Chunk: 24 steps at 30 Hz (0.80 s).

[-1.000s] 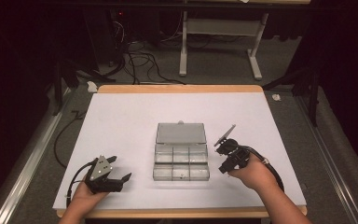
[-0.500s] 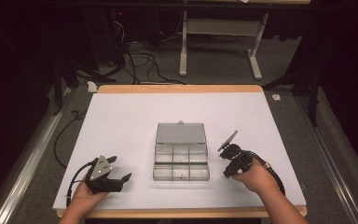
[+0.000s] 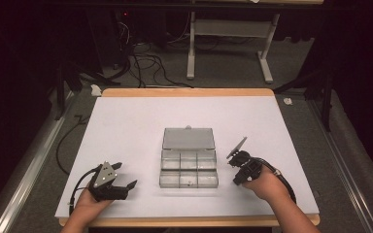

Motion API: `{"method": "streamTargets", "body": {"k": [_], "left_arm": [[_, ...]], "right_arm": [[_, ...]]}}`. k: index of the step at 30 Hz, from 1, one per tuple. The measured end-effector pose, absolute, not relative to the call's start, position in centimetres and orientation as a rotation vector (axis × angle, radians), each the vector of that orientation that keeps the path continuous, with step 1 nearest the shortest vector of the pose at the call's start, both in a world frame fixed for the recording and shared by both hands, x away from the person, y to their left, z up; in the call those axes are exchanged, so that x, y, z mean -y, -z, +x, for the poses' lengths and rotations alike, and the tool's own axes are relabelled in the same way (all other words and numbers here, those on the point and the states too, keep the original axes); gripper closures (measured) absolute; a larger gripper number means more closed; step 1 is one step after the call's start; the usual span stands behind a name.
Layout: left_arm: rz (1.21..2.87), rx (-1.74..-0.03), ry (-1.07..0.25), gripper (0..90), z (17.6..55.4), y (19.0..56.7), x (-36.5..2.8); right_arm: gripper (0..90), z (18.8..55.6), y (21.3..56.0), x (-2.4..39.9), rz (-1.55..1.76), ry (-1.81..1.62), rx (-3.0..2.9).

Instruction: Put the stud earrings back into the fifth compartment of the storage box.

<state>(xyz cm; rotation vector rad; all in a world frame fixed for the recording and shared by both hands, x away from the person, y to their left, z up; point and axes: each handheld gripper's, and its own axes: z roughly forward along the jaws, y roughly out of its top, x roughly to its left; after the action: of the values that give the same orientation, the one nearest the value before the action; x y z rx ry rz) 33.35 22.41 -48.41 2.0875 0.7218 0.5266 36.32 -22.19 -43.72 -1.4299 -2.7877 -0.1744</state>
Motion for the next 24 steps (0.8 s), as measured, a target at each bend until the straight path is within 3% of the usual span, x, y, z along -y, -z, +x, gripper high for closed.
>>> {"method": "streamTargets", "body": {"k": [24], "left_arm": [[2.09, -0.722, -0.525, 15.4, 33.4, 48.4, -22.4]], "right_arm": [[86.6, 36.6, 42.4, 21.8, -1.465, 0.196, 2.768]]}}
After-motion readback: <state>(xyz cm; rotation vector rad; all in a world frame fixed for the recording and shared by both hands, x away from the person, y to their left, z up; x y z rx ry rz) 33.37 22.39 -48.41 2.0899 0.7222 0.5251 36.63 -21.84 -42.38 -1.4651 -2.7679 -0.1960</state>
